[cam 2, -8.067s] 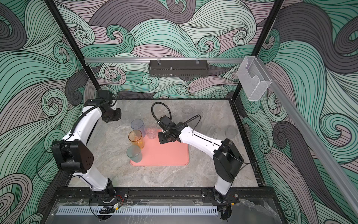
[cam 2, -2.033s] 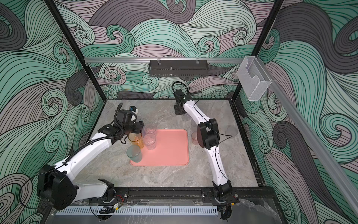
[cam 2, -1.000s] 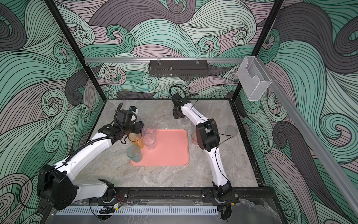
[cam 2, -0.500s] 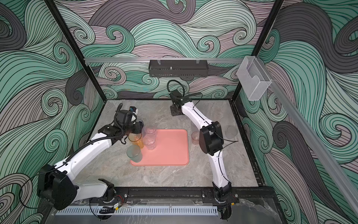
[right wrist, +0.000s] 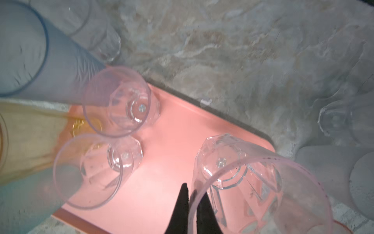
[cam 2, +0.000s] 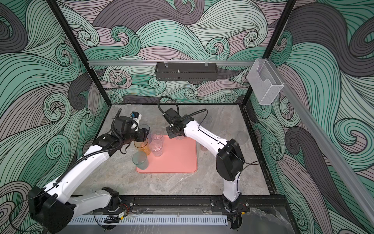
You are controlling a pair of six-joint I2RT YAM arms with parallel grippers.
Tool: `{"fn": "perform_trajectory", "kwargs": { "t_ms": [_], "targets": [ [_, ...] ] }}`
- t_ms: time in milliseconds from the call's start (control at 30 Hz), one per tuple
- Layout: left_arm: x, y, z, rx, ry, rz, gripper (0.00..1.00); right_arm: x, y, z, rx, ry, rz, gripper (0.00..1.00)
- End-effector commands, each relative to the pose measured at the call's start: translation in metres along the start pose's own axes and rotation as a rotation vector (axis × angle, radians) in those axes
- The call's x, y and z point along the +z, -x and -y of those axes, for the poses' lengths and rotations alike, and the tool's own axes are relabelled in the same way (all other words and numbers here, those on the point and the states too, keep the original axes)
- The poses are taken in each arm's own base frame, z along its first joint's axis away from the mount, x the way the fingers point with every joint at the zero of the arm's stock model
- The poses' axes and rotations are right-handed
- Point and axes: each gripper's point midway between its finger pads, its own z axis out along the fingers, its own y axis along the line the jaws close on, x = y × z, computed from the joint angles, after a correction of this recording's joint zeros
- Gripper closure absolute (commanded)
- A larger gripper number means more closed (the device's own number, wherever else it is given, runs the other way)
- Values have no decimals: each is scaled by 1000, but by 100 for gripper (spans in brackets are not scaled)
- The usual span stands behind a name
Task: Place the glasses into the tray
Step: Place the glass on the tray.
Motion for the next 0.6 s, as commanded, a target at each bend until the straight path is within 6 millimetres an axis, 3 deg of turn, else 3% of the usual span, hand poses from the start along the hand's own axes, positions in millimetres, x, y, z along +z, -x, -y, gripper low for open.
{"fn": "perform_trajectory", "kwargs": {
  "t_ms": [0,200,300,433,567],
  "targets": [
    [-14,-20,-2,-27,-19,-25,36,-28,-10,-1,-8,-13,41,95],
    [-24,-42,-18,-46,44,-25,36,-37,-52,-30,-54,10,11,95],
    [-27,-51,-44,-55,200,-65,37,-36,-67,-52,-93,29,3,94],
    [-31,-57,-72,-87,342,-98,38,-33,-75,-83,-146,57,15,93],
    [-30,-60,-78,-141,336,-108,38,-26,-82,-112,-186,96,-9,93]
  ]
}}
